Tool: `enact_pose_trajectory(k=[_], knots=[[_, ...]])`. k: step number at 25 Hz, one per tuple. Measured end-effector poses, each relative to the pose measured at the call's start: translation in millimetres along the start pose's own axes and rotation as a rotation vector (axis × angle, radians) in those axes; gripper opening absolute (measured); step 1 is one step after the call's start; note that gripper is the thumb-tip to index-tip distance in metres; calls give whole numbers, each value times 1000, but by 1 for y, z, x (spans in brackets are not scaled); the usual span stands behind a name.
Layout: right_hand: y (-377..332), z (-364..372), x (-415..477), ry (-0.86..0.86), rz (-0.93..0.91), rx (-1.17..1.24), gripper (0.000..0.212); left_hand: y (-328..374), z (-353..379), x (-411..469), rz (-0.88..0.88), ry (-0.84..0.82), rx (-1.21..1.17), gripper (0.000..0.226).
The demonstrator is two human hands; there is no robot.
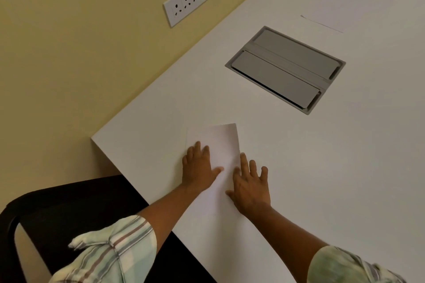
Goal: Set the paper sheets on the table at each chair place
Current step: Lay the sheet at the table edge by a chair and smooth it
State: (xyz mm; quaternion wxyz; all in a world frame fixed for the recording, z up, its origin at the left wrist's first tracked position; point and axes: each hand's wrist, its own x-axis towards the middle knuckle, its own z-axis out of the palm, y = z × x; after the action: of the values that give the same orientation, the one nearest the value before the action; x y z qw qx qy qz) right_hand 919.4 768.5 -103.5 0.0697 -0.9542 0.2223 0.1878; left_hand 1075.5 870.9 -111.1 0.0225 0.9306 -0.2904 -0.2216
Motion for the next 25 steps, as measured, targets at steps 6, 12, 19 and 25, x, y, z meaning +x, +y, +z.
enact_pose_trajectory(k=[6, 12, 19, 25], knots=[[0, 6, -2, -14, -8, 8, 91, -2, -1, 13, 101, -106, 113, 110], [-6, 8, -4, -37, -52, -24, 88, 4, -7, 14, 145, 54, 133, 82], [-2, 18, 0, -60, -117, 32, 89, -6, 10, 1, 100, -125, 100, 114], [10, 14, 11, -76, -127, 50, 86, 3, 10, 1, 16, -120, 63, 116]])
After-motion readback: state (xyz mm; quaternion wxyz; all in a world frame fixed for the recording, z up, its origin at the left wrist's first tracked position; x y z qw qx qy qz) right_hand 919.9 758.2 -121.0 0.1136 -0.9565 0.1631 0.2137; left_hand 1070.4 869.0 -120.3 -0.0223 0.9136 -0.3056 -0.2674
